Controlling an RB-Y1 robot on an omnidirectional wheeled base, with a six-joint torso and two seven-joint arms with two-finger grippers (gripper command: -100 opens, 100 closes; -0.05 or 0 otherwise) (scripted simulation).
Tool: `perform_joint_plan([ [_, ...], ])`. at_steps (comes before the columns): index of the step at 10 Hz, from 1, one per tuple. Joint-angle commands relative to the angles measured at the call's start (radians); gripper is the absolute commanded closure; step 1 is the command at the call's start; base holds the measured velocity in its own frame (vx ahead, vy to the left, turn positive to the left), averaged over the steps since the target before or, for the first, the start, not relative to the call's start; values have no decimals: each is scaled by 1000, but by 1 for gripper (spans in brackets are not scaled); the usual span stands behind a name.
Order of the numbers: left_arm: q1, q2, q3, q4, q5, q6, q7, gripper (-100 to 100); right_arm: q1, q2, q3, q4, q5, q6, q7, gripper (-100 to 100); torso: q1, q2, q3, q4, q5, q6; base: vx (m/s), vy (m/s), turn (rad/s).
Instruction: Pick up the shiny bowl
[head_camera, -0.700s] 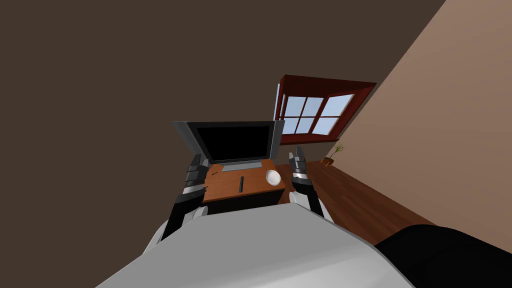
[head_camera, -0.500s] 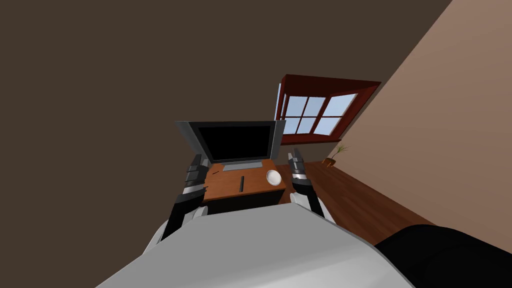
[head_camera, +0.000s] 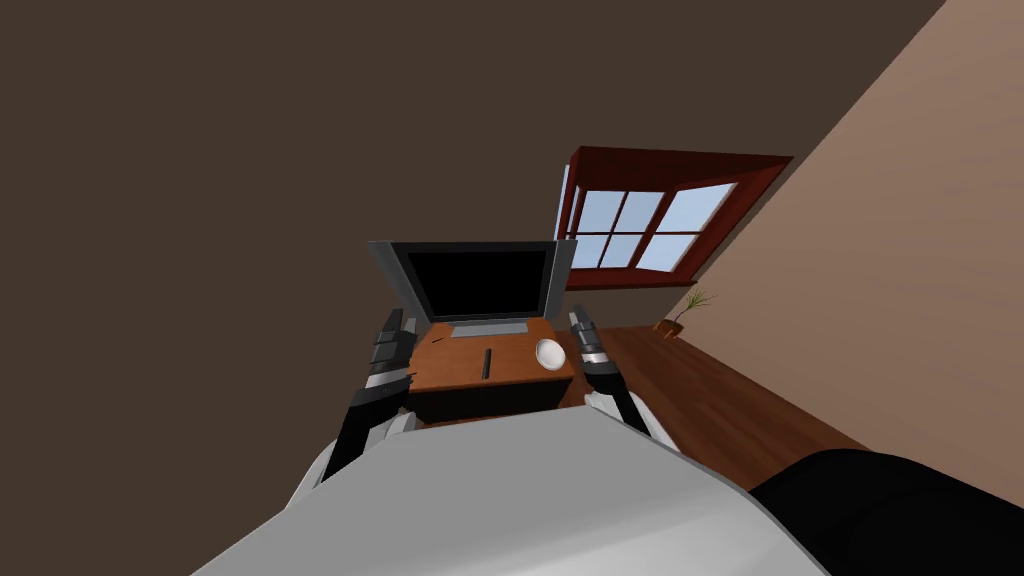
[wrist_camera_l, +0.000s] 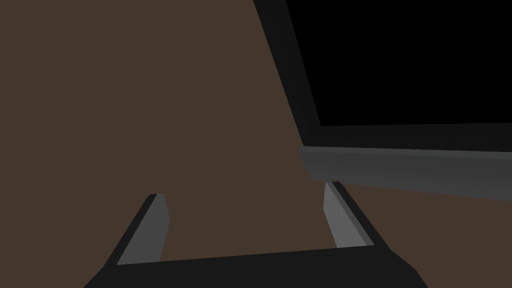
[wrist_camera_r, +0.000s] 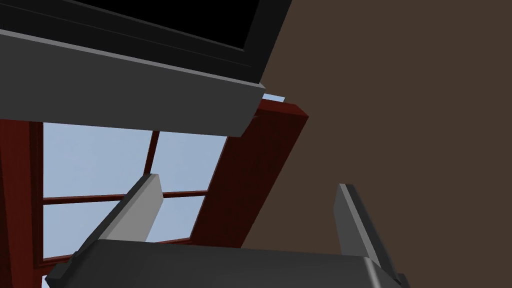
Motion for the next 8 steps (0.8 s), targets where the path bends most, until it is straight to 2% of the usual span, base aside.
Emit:
perform_joint_plan([
  [1, 0, 0, 0, 0, 0, 0, 0, 0, -11, -33, 7, 40, 10, -10, 7, -100, 0, 0, 0, 0, 0, 0, -48, -8, 61],
  [3, 0, 0, 0, 0, 0, 0, 0, 0, -8, -99, 32, 108, 40, -31, 24, -100, 1, -1, 0, 0, 0, 0, -60, 3, 127],
  [4, 0, 0, 0, 0, 0, 0, 0, 0, -8, -115, 32, 119, 40, -31, 24, -100, 1, 1, 0, 0, 0, 0, -56, 2, 56],
  [7, 0, 0, 0, 0, 0, 0, 0, 0, -2, -222, 77, 233, 92, -67, 51, -100, 1, 1, 1, 0, 0, 0, -77, 11, 183],
  [8, 0, 0, 0, 0, 0, 0, 0, 0, -2, -241, 77, 258, 92, -67, 51, -100, 1, 2, 1, 1, 0, 0, -68, 10, 36],
])
